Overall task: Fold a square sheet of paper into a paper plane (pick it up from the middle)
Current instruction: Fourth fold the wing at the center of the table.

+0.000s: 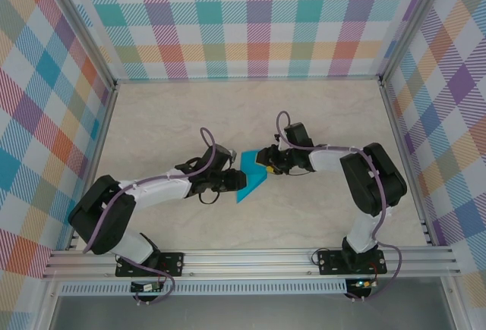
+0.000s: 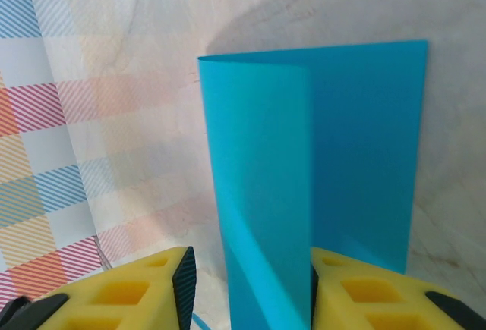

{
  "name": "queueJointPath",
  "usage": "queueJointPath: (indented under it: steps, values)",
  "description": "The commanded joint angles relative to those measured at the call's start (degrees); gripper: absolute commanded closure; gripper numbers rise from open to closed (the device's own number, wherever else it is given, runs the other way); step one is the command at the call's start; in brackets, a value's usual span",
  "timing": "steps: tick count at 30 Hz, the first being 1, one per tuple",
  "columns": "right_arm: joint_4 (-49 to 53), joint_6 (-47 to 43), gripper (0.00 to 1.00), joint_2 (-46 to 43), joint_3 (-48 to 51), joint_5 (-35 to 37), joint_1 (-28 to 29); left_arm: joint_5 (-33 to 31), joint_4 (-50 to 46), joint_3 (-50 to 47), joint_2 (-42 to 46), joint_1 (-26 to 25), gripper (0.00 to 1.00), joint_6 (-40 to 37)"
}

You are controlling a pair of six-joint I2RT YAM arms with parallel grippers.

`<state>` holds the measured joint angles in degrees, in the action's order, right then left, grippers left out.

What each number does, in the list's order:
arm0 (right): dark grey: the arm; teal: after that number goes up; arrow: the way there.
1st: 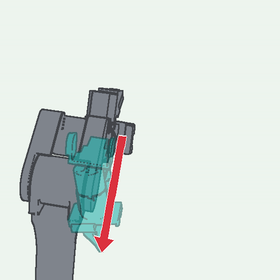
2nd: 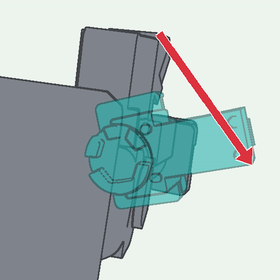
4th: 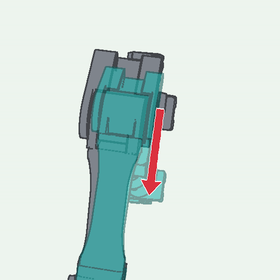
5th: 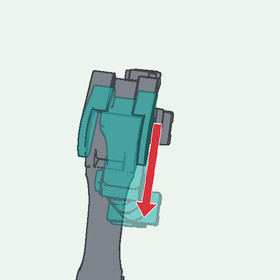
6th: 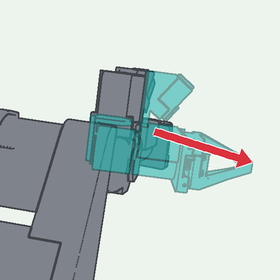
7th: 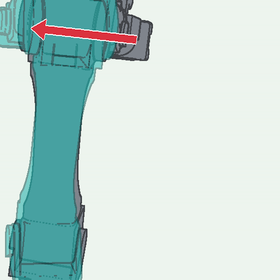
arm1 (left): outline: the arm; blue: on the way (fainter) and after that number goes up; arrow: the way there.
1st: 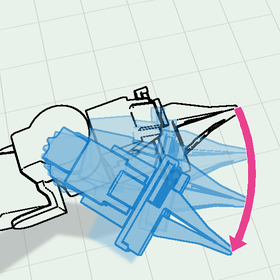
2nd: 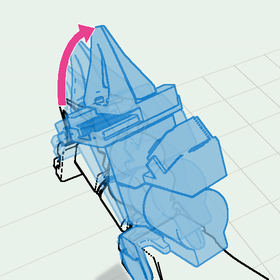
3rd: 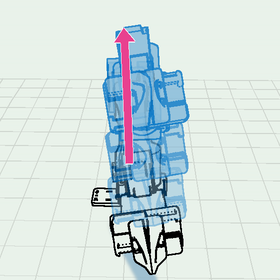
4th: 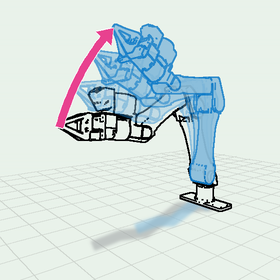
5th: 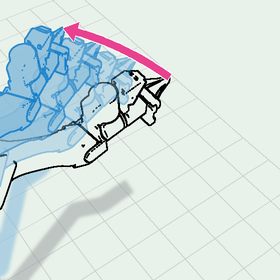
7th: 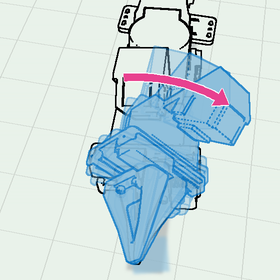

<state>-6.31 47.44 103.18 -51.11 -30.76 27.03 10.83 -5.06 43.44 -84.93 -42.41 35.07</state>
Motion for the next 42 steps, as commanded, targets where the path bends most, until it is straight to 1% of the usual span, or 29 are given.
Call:
queueJointPath:
  steps: [1,3,5,9,14,20,25,28,31,35,38,42]
  values:
    - [2.7,-2.8,0.60,1.5,-3.0,-2.3,0.2,-9.7,-4.3,1.5,4.0,-4.1,0.61,-0.9]
    - [3.0,-2.9,0.61,1.5,-3.4,-2.5,0.2,-15.5,-6.1,2.1,4.3,-7.4,0.58,-1.4]
    - [3.5,-3.0,0.61,1.3,-3.8,-2.6,0.2,-19.8,-7.3,2.8,3.3,-10.1,0.55,-1.7]
    - [4.1,-3.0,0.63,1.1,-4.4,-3.1,0.2,-27.6,-10.3,6.0,-0.6,-14.8,0.52,-2.4]
    - [4.9,-3.3,0.64,1.1,-4.9,-3.4,0.2,-35.2,-14.5,9.4,-5.9,-18.1,0.48,-2.7]
    - [5.7,-3.2,0.64,1.1,-5.6,-3.3,0.2,-39.8,-16.0,11.9,-11.5,-20.6,0.46,-2.2]
    - [5.8,-2.7,0.64,0.5,-5.5,-3.4,0.2,-42.0,-16.8,13.2,-14.4,-22.2,0.46,-1.8]
    - [6.0,-2.7,0.64,0.1,-5.4,-3.1,0.2,-42.1,-16.3,12.9,-15.2,-22.4,0.47,-1.3]
    - [6.1,-2.6,0.64,-0.1,-5.1,-3.1,0.2,-42.4,-16.0,12.8,-15.7,-22.7,0.51,-0.5]
    - [6.3,-2.6,0.64,-0.1,-5.0,-2.9,0.2,-42.9,-16.2,12.7,-16.4,-22.8,0.58,0.2]
    - [6.3,-2.6,0.64,-0.1,-5.0,-2.8,0.2,-43.0,-16.1,12.9,-16.6,-22.8,0.67,0.3]
    - [6.4,-2.7,0.64,-0.2,-5.1,-2.7,0.2,-43.9,-16.8,13.1,-17.0,-22.8,0.68,1.0]
